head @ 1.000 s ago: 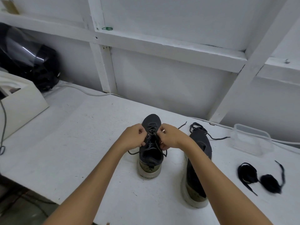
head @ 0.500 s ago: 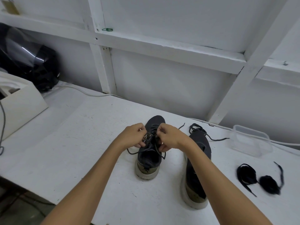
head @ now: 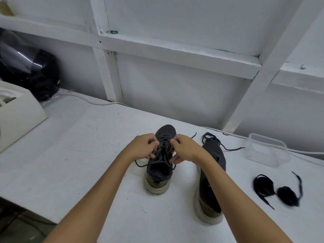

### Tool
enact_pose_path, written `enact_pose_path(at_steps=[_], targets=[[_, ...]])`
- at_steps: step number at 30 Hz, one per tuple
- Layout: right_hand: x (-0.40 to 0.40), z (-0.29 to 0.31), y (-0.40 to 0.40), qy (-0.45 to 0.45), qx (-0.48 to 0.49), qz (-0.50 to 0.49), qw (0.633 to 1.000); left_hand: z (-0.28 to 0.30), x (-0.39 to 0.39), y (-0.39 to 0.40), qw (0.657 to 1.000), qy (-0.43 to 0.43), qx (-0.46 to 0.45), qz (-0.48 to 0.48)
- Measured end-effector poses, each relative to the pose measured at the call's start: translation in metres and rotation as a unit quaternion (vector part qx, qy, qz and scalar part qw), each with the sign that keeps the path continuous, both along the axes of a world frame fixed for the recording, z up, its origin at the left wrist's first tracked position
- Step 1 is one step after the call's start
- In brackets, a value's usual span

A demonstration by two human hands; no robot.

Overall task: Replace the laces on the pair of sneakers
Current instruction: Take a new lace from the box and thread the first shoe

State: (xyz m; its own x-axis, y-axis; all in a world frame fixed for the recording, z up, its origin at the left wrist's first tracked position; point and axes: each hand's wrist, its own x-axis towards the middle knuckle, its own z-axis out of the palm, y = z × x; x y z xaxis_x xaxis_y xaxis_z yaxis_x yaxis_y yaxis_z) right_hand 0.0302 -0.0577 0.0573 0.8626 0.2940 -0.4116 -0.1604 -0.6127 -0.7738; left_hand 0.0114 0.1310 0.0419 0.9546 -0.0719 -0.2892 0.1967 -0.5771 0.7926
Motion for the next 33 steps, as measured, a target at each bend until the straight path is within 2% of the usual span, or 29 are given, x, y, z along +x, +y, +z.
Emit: enact_pose_path(at_steps=[5, 8, 12, 17, 24, 29, 33], targets=[[-0.008, -0.005, 0.001, -0.004, 0.027, -0.047, 0.999, -0.004, -0.005, 0.000, 0.999, 0.001, -0.020, 0.026], [-0.013, 0.001, -0.004, 0.000, 0.042, -0.085, 0.995, -0.002, -0.008, 0.004, 0.997, 0.010, -0.062, 0.050], [-0.031, -0.001, -0.015, -0.027, 0.008, -0.073, 0.997, -0.007, -0.025, 0.010, 0.990, -0.020, -0.081, 0.111], [-0.049, -0.016, -0.010, -0.163, -0.077, -0.018, 0.983, -0.013, -0.046, 0.005, 0.994, -0.102, 0.026, 0.023], [-0.052, -0.023, -0.003, -0.210, -0.091, -0.033, 0.973, -0.005, -0.046, -0.004, 0.974, -0.144, 0.175, -0.031], [-0.052, -0.022, -0.005, -0.227, -0.093, -0.039, 0.969, -0.003, -0.043, 0.002, 0.981, -0.161, 0.108, -0.014], [-0.052, -0.016, -0.006, -0.210, -0.063, -0.029, 0.975, -0.005, -0.043, 0.005, 0.989, -0.135, 0.059, 0.005]])
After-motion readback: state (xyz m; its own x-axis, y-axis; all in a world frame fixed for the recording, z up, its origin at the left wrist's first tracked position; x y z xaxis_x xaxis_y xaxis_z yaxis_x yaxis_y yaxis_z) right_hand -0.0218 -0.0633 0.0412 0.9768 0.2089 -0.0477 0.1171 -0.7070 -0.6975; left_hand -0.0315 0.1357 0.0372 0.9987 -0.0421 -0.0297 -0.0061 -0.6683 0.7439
